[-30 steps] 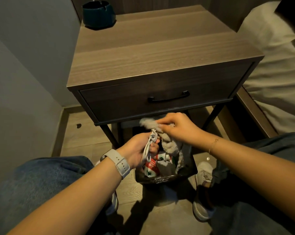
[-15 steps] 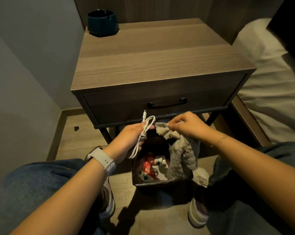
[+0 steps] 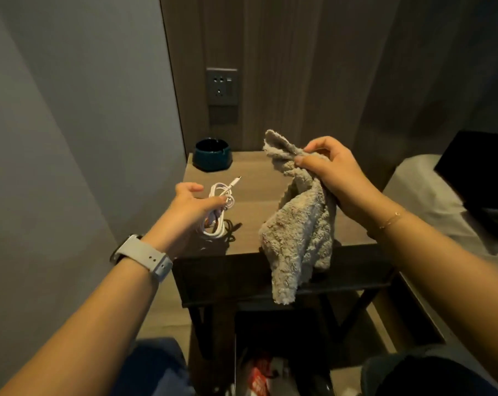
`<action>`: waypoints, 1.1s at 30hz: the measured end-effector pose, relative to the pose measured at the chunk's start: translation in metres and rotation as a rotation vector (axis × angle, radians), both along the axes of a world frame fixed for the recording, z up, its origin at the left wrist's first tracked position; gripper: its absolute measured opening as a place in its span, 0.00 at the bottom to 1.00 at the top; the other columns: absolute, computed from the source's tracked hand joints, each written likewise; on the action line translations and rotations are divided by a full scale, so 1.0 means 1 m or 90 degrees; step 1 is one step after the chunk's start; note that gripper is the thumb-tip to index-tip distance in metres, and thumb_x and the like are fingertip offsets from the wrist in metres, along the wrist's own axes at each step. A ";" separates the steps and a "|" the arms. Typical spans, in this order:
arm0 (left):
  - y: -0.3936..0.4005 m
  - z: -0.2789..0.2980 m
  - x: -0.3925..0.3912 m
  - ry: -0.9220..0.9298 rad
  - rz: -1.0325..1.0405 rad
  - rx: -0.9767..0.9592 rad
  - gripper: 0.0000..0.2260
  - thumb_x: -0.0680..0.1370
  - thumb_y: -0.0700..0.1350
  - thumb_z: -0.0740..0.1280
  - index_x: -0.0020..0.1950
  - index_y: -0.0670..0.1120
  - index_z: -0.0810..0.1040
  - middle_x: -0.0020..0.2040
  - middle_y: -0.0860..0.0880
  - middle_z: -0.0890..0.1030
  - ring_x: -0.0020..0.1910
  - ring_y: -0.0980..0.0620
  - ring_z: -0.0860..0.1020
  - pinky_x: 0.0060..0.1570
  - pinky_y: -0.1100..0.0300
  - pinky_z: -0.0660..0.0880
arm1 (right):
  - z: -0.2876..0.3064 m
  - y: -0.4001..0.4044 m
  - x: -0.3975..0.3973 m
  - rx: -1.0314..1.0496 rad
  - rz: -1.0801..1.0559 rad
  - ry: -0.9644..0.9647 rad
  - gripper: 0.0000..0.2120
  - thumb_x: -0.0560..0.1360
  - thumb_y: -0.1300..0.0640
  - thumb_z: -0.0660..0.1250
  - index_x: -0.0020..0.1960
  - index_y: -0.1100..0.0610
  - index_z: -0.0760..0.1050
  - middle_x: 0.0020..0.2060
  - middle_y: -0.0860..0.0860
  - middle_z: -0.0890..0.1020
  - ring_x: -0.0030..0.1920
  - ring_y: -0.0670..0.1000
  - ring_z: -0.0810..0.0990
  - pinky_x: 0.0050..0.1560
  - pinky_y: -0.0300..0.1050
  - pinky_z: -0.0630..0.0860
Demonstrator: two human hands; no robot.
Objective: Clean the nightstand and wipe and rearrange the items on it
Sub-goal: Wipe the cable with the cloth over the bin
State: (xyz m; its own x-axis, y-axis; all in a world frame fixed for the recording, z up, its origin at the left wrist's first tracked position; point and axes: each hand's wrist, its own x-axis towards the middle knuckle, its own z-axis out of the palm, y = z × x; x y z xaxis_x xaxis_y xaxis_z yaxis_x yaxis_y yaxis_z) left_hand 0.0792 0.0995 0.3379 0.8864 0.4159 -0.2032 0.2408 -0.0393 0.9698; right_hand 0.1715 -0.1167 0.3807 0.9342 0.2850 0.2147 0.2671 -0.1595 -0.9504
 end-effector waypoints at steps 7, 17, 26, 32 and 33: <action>0.054 -0.008 0.094 -0.039 0.003 0.097 0.07 0.77 0.39 0.67 0.41 0.37 0.78 0.29 0.44 0.74 0.18 0.60 0.69 0.18 0.69 0.63 | 0.008 0.084 0.094 0.095 -0.081 -0.023 0.07 0.75 0.56 0.66 0.51 0.56 0.72 0.46 0.50 0.78 0.47 0.49 0.78 0.48 0.45 0.78; 0.073 -0.062 0.148 0.081 0.081 0.416 0.12 0.75 0.49 0.69 0.55 0.48 0.71 0.58 0.44 0.75 0.56 0.45 0.73 0.50 0.55 0.71 | -0.082 0.105 0.123 -0.275 -0.022 -0.079 0.11 0.77 0.49 0.61 0.50 0.50 0.81 0.53 0.52 0.80 0.57 0.50 0.75 0.63 0.52 0.72; -0.014 -0.005 0.057 -0.159 -0.013 0.170 0.10 0.78 0.44 0.66 0.59 0.53 0.76 0.59 0.50 0.77 0.54 0.54 0.77 0.45 0.63 0.77 | -0.068 0.000 0.009 -0.108 -0.030 -0.045 0.14 0.76 0.58 0.66 0.58 0.42 0.76 0.49 0.36 0.79 0.51 0.31 0.75 0.45 0.27 0.73; -0.117 -0.004 0.022 -0.180 -0.067 0.015 0.11 0.79 0.38 0.64 0.60 0.46 0.77 0.58 0.50 0.78 0.54 0.56 0.76 0.30 0.77 0.71 | -0.093 -0.091 -0.041 -0.049 -0.137 -0.007 0.12 0.76 0.59 0.67 0.57 0.48 0.79 0.51 0.39 0.81 0.52 0.33 0.78 0.48 0.23 0.71; -0.132 -0.007 0.023 -0.173 -0.079 0.015 0.11 0.79 0.37 0.64 0.60 0.45 0.77 0.58 0.49 0.78 0.54 0.56 0.76 0.30 0.77 0.71 | -0.095 -0.107 -0.047 -0.041 -0.150 -0.005 0.12 0.76 0.60 0.67 0.56 0.47 0.79 0.51 0.39 0.81 0.52 0.33 0.78 0.49 0.23 0.71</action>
State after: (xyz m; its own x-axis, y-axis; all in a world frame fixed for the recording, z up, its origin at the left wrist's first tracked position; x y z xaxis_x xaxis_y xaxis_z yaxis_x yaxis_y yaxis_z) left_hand 0.1024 -0.0327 0.3311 0.9516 0.3020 0.0567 -0.0352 -0.0759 0.9965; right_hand 0.1248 -0.2235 0.2856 0.9749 0.0718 0.2105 0.2223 -0.2781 -0.9345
